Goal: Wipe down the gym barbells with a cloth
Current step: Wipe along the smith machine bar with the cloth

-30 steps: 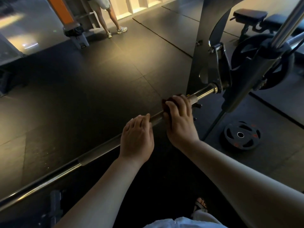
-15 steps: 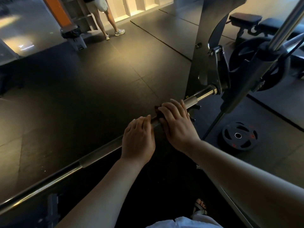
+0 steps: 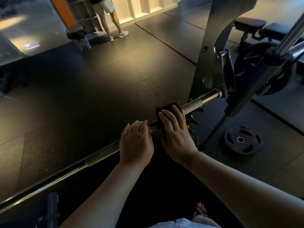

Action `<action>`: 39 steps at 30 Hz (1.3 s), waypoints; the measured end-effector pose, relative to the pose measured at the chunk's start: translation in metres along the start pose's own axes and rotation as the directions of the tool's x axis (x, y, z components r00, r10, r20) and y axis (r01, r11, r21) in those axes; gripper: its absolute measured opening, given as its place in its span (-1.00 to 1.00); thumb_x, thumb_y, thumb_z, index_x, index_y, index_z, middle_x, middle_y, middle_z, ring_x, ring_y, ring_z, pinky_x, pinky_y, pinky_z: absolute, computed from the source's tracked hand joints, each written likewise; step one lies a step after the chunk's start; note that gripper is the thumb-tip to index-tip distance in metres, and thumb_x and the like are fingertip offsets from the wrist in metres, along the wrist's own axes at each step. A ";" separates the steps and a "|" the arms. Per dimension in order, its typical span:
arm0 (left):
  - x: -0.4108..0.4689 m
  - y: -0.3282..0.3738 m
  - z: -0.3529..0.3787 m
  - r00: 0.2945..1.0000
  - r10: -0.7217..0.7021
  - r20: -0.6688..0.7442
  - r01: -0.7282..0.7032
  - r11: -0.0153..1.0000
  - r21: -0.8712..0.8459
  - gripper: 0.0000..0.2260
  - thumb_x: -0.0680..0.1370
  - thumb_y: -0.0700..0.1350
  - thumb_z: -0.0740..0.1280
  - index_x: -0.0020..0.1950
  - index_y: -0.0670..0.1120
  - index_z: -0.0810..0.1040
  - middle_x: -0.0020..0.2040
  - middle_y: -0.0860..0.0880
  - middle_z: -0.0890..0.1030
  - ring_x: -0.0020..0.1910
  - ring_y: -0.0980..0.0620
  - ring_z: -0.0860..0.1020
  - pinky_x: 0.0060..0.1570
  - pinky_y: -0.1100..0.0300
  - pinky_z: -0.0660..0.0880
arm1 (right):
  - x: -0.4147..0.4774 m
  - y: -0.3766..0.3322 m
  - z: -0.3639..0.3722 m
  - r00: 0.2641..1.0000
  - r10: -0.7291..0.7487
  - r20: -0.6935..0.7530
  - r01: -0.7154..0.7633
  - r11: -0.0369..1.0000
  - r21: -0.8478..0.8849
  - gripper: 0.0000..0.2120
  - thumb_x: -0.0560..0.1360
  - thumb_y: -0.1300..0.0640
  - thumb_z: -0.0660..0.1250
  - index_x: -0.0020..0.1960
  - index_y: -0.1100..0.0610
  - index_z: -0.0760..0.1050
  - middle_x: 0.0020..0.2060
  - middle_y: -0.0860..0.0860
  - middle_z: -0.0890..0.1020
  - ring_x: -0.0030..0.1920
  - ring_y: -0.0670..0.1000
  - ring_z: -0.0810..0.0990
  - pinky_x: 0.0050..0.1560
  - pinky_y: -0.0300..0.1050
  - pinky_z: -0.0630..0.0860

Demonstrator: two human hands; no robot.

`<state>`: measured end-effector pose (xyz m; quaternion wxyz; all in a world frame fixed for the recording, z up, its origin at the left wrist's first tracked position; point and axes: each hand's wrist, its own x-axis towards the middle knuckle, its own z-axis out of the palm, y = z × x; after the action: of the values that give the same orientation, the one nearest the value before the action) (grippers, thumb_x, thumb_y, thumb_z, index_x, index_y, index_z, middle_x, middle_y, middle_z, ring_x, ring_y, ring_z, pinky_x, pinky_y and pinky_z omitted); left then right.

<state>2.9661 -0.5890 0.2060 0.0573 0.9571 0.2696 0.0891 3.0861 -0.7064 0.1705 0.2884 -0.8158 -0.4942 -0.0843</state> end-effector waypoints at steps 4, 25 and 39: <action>-0.001 -0.002 0.000 1.000 0.012 -0.010 -0.013 0.999 -0.035 -0.58 0.63 -0.03 0.09 0.43 -0.12 0.45 0.36 -0.12 0.57 0.43 -0.04 0.47 0.50 -0.02 0.32 | 0.023 0.022 -0.015 0.999 -0.029 0.035 0.031 0.997 -0.067 -0.58 0.68 -0.11 0.11 0.37 0.10 0.51 0.34 0.09 0.54 0.49 0.15 0.36 0.63 0.02 -0.07; -0.007 -0.009 0.001 1.000 0.006 -0.016 -0.007 0.999 -0.038 -0.60 0.61 0.05 0.12 0.38 -0.08 0.47 0.33 -0.07 0.58 0.41 -0.03 0.48 0.51 0.00 0.29 | 0.000 -0.029 0.019 0.998 -0.033 0.058 0.029 0.997 0.071 -0.49 0.63 0.00 0.26 0.53 0.12 0.35 0.49 0.09 0.39 0.63 0.22 0.03 0.59 0.36 -0.06; -0.006 -0.007 -0.001 1.000 -0.001 -0.005 0.001 1.000 -0.024 -0.63 0.62 0.01 0.18 0.39 -0.07 0.46 0.35 -0.06 0.58 0.41 -0.01 0.48 0.51 0.01 0.28 | 0.016 -0.022 0.012 0.995 0.094 -0.019 -0.091 0.990 0.108 -0.54 0.65 -0.07 0.13 0.40 0.19 0.48 0.37 0.13 0.49 0.55 0.22 0.20 0.60 0.30 -0.01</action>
<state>2.9574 -0.5864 0.2049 0.0683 0.9559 0.2693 0.0948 3.0737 -0.6803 0.1762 0.3410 -0.8202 -0.4562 -0.0540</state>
